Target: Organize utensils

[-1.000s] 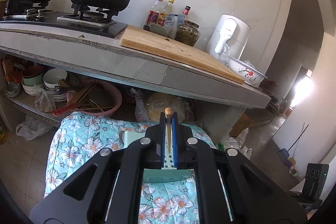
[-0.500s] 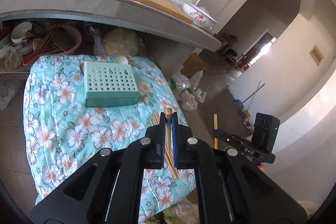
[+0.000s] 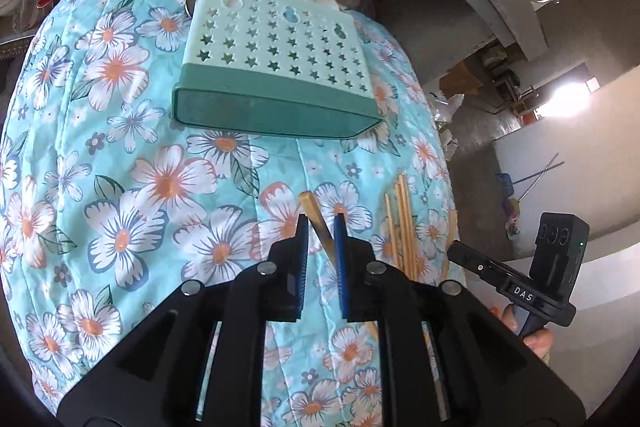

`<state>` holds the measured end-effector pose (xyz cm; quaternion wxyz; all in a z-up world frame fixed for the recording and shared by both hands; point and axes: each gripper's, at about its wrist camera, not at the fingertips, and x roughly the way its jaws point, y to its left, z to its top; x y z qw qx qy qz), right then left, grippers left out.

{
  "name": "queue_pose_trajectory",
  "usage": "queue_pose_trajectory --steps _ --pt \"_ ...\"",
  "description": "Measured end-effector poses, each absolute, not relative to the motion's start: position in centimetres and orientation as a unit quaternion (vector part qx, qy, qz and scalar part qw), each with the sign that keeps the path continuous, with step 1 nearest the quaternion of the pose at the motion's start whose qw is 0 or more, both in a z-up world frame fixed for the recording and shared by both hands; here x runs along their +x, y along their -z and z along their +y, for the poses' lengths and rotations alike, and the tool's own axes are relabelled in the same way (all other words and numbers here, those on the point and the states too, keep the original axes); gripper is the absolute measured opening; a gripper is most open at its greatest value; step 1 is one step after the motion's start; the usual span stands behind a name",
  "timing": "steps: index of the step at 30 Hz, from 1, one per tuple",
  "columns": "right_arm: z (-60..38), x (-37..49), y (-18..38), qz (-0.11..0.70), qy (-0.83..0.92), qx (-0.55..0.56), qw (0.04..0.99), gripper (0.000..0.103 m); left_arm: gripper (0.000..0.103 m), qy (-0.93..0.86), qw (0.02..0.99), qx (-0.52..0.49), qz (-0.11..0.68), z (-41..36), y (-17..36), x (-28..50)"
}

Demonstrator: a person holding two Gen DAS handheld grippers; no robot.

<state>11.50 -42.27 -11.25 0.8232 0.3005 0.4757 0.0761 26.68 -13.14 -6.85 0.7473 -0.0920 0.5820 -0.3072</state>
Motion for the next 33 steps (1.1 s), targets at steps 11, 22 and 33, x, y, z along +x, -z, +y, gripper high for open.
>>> queue_pose_trajectory --steps 11,22,33 --pt "-44.3 20.0 7.1 0.429 -0.128 0.287 0.847 0.052 0.055 0.29 0.805 -0.17 0.489 -7.8 4.6 34.7" --pt "-45.8 37.8 12.0 0.431 -0.135 0.443 0.775 0.056 0.059 0.205 0.74 -0.333 0.547 -6.5 12.5 49.8" --pt "-46.0 43.8 17.1 0.456 -0.113 0.47 0.748 0.052 0.05 0.211 0.732 -0.333 0.555 -8.2 14.9 52.4"
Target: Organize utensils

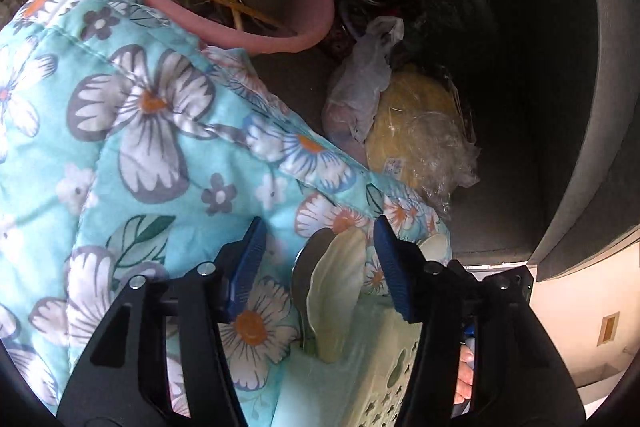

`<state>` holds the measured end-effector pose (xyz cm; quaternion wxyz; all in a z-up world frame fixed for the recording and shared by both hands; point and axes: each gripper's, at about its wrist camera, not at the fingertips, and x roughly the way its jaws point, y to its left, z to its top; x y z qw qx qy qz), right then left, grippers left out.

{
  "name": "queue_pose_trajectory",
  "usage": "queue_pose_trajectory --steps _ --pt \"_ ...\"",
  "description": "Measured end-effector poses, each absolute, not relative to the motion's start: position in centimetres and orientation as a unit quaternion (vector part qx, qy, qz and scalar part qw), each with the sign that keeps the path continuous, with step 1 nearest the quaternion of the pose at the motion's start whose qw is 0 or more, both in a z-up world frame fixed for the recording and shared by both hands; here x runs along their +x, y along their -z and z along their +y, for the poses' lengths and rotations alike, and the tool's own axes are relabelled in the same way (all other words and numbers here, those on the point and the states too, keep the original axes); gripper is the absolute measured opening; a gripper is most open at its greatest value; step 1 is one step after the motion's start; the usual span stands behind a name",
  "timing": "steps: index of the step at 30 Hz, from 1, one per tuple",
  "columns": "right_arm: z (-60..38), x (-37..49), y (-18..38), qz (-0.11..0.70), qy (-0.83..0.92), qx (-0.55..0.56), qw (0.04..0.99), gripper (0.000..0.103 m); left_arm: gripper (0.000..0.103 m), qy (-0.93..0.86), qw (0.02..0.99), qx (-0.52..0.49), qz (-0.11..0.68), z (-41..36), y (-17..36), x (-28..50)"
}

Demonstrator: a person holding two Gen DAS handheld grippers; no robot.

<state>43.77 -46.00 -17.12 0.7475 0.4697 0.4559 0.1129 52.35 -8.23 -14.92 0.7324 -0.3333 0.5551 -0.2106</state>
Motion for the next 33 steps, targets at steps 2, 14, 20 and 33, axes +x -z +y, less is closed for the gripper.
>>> queue_pose_trajectory --steps 2,14,20,33 --pt "-45.9 44.2 17.5 0.458 -0.118 0.471 0.745 0.049 0.047 0.214 0.727 -0.339 0.558 -8.4 15.4 52.4" --pt "-45.6 44.7 19.6 0.473 -0.16 0.512 0.699 0.02 0.042 0.259 0.657 -0.43 0.563 -8.5 17.4 52.0" --pt "-44.9 44.5 19.1 0.47 -0.171 0.513 0.697 0.02 0.038 0.276 0.638 -0.447 0.563 -8.9 17.3 51.1" --pt "-44.8 41.4 16.5 0.439 -0.196 0.536 0.694 0.02 0.036 0.31 0.64 -0.443 0.546 -9.0 13.8 48.4"
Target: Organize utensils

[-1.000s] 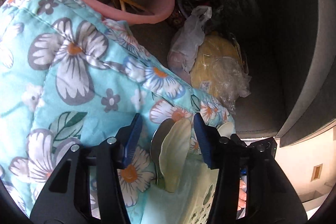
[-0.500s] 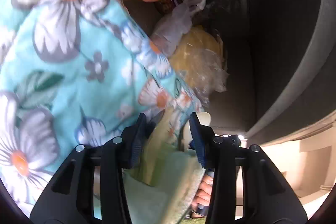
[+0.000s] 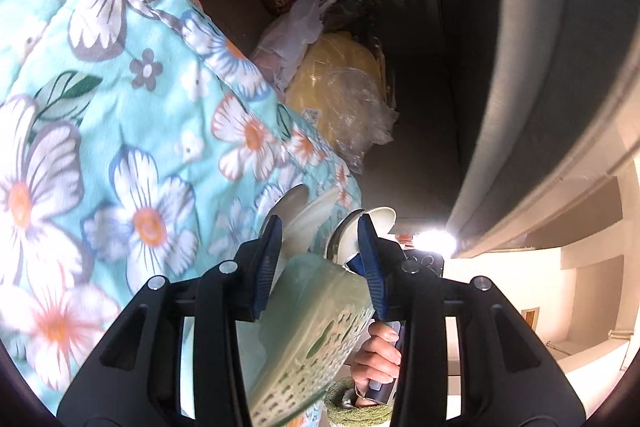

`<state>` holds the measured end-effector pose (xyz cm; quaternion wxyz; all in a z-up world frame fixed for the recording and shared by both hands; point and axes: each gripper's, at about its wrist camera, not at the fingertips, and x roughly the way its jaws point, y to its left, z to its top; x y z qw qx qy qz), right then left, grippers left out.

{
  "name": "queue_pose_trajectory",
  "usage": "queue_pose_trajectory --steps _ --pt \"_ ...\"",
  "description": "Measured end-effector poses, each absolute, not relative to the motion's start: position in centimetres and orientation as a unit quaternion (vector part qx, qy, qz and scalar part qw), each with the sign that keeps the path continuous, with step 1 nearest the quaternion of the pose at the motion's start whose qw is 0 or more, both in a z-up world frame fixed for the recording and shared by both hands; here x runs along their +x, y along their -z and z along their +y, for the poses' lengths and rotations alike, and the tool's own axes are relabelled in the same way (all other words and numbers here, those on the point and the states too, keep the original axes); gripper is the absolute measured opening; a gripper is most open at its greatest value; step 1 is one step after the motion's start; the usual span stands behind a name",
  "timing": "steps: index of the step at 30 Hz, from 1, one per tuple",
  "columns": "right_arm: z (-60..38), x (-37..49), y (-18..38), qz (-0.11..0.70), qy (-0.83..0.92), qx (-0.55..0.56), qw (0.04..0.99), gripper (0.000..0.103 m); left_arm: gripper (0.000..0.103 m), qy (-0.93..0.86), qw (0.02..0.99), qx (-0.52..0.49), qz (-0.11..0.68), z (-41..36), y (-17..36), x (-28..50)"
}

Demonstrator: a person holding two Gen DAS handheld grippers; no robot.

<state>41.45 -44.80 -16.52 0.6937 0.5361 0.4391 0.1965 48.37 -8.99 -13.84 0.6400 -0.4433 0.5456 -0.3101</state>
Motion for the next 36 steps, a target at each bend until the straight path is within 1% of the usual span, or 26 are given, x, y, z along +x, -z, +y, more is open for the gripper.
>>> queue_pose_trajectory --steps 9,14,17,20,21,22,23,25,27,33,35,36 --pt "-43.3 36.8 11.5 0.406 -0.224 0.513 0.722 0.02 0.036 0.341 0.656 -0.422 0.524 -7.7 9.9 43.6" --pt "-41.0 32.9 8.1 0.392 -0.223 0.45 0.77 0.021 0.036 0.354 0.685 -0.381 0.51 -6.4 7.8 39.9" --pt "-39.4 30.6 6.4 0.384 -0.213 0.407 0.801 0.021 0.036 0.341 0.725 -0.341 0.493 -5.4 6.5 37.7" --pt "-38.3 28.5 5.5 0.373 -0.202 0.377 0.823 0.021 0.037 0.305 0.777 -0.273 0.477 -5.1 5.6 36.1" --pt "-37.9 27.8 5.2 0.368 -0.199 0.365 0.832 0.021 0.038 0.302 0.786 -0.257 0.474 -5.0 5.4 35.7" --pt "-37.5 27.1 4.9 0.363 -0.197 0.351 0.84 0.021 0.041 0.298 0.791 -0.247 0.473 -5.0 5.3 35.5" --pt "-37.4 26.5 4.7 0.36 -0.196 0.34 0.846 0.021 0.039 0.297 0.793 -0.241 0.474 -4.9 5.3 35.5" --pt "-36.7 25.3 4.5 0.353 -0.195 0.321 0.857 0.021 0.041 0.286 0.801 -0.213 0.481 -5.1 5.3 35.3" --pt "-36.1 24.1 3.9 0.347 -0.192 0.298 0.868 0.021 0.041 0.283 0.806 -0.19 0.485 -5.1 5.1 34.8" --pt "-35.2 22.0 2.9 0.35 -0.183 0.252 0.883 0.025 0.031 0.283 0.812 -0.137 0.491 -6.0 5.3 33.3" --pt "-35.2 21.6 2.6 0.352 -0.181 0.246 0.885 0.029 0.026 0.286 0.813 -0.129 0.49 -6.1 5.3 32.8" --pt "-35.2 21.3 2.4 0.354 -0.181 0.243 0.885 0.035 0.025 0.286 0.814 -0.123 0.49 -6.2 5.3 32.6"
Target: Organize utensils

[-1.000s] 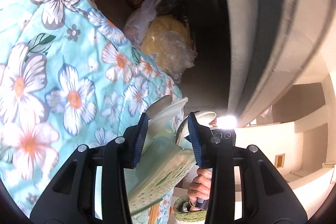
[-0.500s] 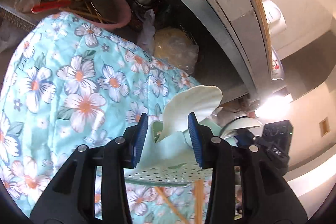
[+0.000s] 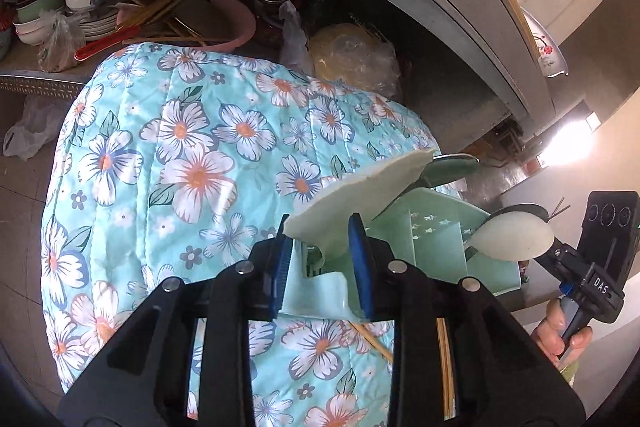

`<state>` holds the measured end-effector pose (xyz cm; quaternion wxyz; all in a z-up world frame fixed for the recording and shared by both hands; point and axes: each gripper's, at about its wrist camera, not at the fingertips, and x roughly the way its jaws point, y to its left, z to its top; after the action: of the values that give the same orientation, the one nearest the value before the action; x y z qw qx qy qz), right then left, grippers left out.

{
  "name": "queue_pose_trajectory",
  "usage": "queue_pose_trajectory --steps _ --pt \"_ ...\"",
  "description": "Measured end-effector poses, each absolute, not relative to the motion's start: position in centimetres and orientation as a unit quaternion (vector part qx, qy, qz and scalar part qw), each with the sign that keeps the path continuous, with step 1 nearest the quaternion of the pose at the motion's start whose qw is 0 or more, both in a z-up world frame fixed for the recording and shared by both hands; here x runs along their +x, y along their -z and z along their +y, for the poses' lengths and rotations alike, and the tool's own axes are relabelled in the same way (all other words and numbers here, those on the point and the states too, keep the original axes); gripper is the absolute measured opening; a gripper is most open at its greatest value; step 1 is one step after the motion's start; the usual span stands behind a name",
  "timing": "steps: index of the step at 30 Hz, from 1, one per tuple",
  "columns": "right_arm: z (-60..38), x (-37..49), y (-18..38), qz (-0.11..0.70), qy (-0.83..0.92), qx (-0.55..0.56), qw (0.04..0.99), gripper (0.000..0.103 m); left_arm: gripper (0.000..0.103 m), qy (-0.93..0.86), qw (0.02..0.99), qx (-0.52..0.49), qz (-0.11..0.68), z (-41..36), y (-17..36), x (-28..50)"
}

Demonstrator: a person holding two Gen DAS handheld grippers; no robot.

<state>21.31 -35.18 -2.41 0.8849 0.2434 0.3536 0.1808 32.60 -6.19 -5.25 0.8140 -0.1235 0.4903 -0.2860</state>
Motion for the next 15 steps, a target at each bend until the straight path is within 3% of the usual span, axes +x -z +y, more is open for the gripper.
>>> queue_pose_trajectory --steps 6,15 --pt "-35.4 18.6 1.1 0.361 -0.157 0.237 0.889 0.053 0.016 0.267 0.83 -0.062 0.486 -6.8 4.5 31.1" --pt "-36.1 17.0 3.1 0.408 -0.139 0.28 0.858 0.053 0.014 0.25 0.832 -0.059 0.491 -6.5 4.4 30.2"
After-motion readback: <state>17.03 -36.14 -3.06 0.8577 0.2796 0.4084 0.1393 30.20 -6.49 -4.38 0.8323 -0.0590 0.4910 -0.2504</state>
